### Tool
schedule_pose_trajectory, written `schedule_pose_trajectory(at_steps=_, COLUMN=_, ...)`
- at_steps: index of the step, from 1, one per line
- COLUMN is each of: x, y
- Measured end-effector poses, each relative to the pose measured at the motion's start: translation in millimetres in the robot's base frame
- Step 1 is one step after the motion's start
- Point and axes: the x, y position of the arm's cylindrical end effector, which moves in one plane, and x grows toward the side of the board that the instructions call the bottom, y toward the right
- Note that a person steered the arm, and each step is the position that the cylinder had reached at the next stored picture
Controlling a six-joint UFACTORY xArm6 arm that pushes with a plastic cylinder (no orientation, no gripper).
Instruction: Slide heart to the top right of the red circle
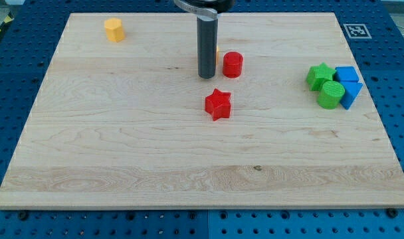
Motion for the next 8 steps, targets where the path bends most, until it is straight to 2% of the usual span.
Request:
schedule_pose_trajectory(at_steps=4, x=-69.2, y=-20.0)
schedule_pose_trajectory(at_steps=8, x=-80.2, y=49.2)
